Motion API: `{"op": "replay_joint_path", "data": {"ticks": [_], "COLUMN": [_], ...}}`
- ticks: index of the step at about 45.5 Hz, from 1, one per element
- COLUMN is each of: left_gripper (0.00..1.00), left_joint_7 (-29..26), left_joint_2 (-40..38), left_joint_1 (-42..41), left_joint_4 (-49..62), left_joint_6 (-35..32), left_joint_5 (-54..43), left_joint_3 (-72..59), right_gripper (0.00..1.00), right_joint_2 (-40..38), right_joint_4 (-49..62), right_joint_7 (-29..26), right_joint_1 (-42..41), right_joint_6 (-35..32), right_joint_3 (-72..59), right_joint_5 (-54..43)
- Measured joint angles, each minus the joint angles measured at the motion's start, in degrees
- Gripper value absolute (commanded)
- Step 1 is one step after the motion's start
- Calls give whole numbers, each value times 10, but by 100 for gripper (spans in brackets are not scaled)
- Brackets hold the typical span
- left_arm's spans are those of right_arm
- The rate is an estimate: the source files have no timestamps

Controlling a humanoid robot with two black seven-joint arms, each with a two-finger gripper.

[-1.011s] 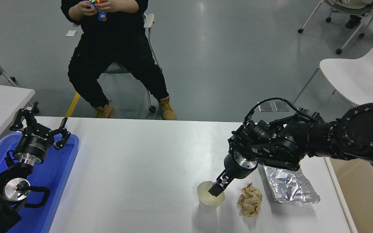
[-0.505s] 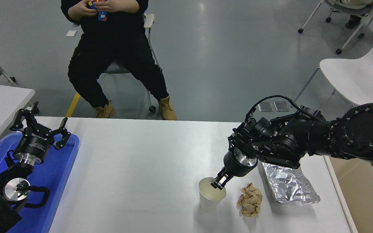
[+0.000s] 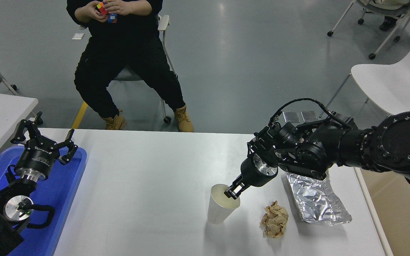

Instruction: Clean the table surface

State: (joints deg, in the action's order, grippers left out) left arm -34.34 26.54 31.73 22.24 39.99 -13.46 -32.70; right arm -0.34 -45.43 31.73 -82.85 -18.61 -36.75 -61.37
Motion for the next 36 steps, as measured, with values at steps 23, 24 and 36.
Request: {"op": "replay_joint_path", "data": {"ticks": [23,24,36], "left_gripper": [100,100,100], "left_joint_7": [0,0,0], "left_joint_2": [0,0,0], "left_joint_1": [0,0,1], "left_joint_4": [0,0,0], "left_joint_6": [0,0,0], "left_joint_5": [0,0,0], "left_joint_3": [0,0,0], "right_gripper": [0,0,0], "right_joint_2": [-32,-32,-36], "right_joint_4": [65,69,168], "right_joint_7": [1,1,1], "right_joint_1": [-10,-10,-7], "right_joint_6": [1,1,0], "right_joint_3": [193,195,232], "right_joint_5": [105,109,233]}}
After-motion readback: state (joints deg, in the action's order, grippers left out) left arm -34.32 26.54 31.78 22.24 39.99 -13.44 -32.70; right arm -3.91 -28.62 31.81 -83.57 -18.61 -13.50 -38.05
